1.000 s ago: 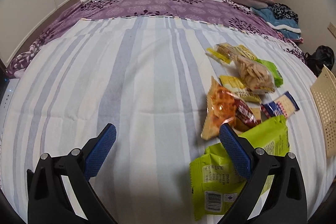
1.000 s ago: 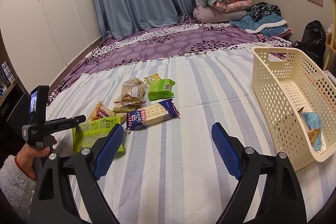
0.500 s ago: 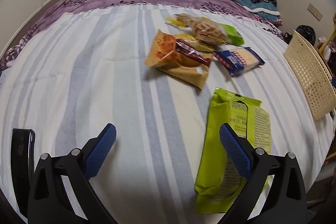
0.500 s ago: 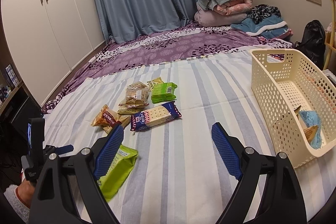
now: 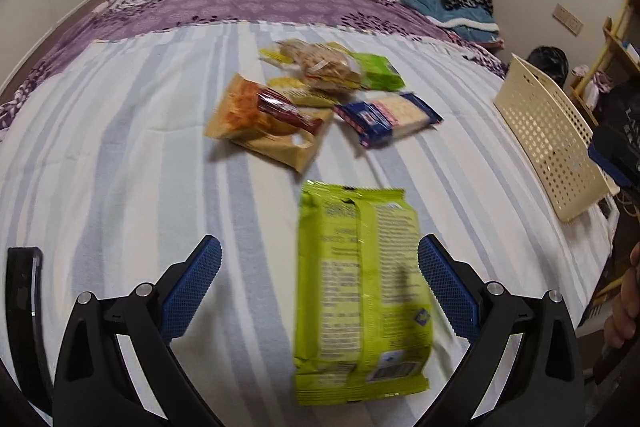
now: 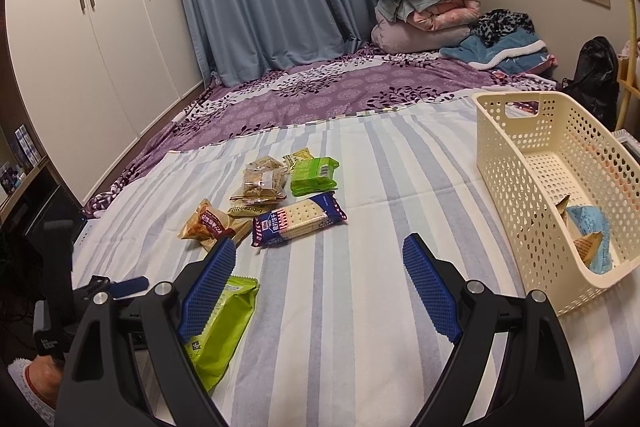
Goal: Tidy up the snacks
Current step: 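Grasp the green seaweed-snack bag with the left gripper and lift it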
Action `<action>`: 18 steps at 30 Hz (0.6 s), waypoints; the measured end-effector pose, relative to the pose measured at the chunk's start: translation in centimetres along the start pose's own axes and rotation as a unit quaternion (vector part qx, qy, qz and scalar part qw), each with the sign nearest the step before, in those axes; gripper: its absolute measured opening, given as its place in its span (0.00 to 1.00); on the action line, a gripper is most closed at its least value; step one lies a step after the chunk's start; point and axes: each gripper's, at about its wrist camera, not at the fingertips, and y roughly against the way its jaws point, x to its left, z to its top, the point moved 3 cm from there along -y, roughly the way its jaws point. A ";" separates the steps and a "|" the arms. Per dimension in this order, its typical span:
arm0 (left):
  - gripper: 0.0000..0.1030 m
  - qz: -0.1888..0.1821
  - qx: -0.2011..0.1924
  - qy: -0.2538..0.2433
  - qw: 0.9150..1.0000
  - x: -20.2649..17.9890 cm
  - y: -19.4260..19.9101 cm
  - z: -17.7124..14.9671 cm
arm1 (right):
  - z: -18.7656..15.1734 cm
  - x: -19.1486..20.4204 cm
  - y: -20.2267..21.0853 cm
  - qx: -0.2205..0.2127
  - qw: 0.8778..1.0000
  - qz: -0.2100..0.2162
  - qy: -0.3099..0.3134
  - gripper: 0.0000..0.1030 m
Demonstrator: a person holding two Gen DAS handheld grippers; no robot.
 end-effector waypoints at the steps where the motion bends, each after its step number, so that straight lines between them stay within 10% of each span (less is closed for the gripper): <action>1: 0.97 0.001 0.005 -0.006 1.000 -0.5 -0.3 -0.2 | 0.0 -0.2 0.0 0.000 1.000 0.000 -0.002 0.83; 8: 0.96 0.026 0.009 -0.045 0.999 -2.3 -1.8 -0.9 | -0.2 -0.1 -0.7 0.013 1.000 0.006 -0.005 0.83; 13: 0.69 0.022 0.022 -0.046 0.998 -1.9 -2.6 -1.6 | -0.3 0.8 -0.7 0.013 1.000 0.014 0.008 0.83; 18: 0.67 0.025 0.012 -0.042 0.999 -1.3 -2.2 -1.7 | -0.3 0.7 -0.8 0.016 1.000 0.012 0.007 0.83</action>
